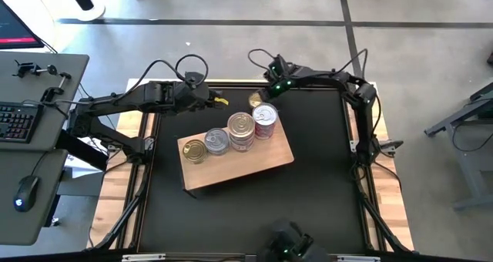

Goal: Stack canned seafood by type on shelf
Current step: Stack the green can on the top of the other green tuna can on the shelf

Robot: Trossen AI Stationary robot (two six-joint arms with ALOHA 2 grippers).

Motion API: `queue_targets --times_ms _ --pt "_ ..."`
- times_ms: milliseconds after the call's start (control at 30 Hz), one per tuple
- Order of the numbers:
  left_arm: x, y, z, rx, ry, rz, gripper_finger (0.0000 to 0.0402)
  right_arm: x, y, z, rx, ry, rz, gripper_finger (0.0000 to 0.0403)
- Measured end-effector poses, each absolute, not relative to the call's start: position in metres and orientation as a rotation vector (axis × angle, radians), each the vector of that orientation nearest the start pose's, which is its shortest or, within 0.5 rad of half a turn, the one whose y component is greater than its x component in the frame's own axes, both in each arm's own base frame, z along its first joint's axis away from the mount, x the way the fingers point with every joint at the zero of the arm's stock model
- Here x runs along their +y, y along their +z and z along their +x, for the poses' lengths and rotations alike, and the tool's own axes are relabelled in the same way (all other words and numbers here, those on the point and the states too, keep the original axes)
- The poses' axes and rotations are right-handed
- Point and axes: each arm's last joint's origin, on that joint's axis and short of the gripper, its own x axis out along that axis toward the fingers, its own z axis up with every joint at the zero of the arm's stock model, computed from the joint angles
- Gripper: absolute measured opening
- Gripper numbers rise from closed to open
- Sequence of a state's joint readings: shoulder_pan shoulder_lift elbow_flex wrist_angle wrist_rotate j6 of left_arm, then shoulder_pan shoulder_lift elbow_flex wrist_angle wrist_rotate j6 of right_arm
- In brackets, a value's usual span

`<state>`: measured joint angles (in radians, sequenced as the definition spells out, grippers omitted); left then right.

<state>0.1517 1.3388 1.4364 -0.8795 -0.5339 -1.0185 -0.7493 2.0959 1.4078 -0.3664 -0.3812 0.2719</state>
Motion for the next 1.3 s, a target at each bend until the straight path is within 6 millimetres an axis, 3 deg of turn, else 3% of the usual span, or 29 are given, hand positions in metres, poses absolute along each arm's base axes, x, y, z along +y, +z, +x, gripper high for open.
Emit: queue_targets --times_ms 300,500,667,767,933,1167,1300 --pt "0.054 0.379 0.258 0.374 0.976 -0.776 0.0 -0.294 0.157 0.274 1.054 -0.597 0.765 0.0" --pt "0.058 0.38 0.257 0.372 0.99 -0.724 0.0 -0.281 0.166 0.255 1.252 -0.619 0.742 0.0" --pt "0.066 0.378 0.257 0.494 0.881 -0.627 0.0 -0.26 0.174 0.24 1.405 -0.677 0.705 0.0" --pt "0.069 0.378 0.256 0.569 0.788 -0.549 0.0 -0.238 0.172 0.227 1.433 -0.706 0.747 0.0" --pt "0.068 0.389 0.248 0.558 0.708 -0.402 0.0 -0.184 0.16 0.204 1.449 -0.797 0.846 0.0" --pt "0.058 0.445 0.231 0.194 0.396 -0.199 0.0 -0.105 0.167 0.19 1.378 -0.912 0.984 0.0" --pt "0.048 0.463 0.221 0.077 0.2 -0.114 0.0 -0.061 0.171 0.183 1.373 -0.951 1.066 0.0"
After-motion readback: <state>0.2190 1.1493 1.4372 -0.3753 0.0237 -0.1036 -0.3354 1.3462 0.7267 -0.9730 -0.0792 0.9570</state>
